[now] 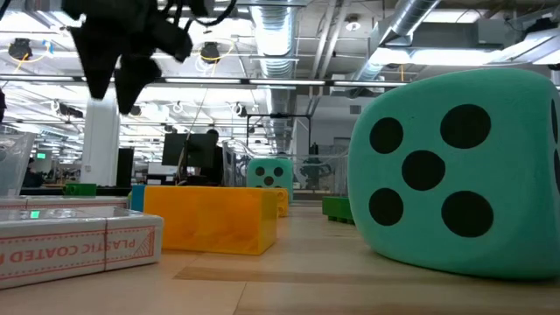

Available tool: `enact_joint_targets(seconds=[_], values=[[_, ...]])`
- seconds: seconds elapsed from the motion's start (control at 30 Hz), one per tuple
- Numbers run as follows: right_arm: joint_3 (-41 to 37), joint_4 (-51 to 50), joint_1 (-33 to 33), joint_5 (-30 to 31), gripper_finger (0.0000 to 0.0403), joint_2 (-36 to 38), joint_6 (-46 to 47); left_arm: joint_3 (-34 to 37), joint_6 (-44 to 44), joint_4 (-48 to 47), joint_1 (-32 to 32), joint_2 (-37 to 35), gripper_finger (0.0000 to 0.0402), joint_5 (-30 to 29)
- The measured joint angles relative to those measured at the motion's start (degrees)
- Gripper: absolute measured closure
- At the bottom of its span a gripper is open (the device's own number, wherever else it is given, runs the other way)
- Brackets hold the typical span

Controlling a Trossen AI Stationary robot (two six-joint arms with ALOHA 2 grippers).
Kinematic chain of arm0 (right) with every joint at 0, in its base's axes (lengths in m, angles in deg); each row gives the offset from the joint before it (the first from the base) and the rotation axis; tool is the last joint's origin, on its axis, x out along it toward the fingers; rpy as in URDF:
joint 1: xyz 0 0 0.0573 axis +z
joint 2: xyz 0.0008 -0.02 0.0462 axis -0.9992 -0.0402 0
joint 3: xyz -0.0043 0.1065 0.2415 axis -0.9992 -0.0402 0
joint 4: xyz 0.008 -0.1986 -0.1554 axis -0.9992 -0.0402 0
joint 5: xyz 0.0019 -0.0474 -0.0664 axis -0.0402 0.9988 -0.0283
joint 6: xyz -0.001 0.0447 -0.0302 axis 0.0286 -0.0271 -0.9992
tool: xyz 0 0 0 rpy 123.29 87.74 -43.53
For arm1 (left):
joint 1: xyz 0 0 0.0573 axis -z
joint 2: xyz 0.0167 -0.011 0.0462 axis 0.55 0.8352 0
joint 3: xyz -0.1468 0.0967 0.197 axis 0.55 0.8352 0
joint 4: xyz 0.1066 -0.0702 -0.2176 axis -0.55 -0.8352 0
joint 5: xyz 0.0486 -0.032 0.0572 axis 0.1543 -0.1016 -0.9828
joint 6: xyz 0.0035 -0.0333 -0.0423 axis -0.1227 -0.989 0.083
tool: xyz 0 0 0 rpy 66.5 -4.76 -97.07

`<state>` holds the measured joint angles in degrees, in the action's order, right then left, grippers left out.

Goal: Pick & Place Toys
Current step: Put the green game piece into the yellow bin

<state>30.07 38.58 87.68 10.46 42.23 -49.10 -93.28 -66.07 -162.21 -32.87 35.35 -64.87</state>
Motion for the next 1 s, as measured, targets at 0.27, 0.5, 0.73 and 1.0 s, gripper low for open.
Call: enact_joint_targets(seconds=[0.27,0.5,0.73,1.0], values=[[0.0,0.0,0.0,0.0,0.0137,0.0,0.0,10.8,0.0,8.3,0.0,-3.0,0.0034,0.4],[0.0,0.1,0.0,0.1,0.0137,0.0,0.0,16.8,0.1,15.3,0.0,-3.0,0.0034,0.4],[0.0,0.1,0.0,0.1,0.0137,0.0,0.0,20.7,2.8,18.9,0.2,-3.0,0.0034,0.3],[0.0,0.1,0.0,0.2,0.0137,0.0,0.0,21.4,7.0,22.8,0.2,-3.0,0.0034,-1.7]])
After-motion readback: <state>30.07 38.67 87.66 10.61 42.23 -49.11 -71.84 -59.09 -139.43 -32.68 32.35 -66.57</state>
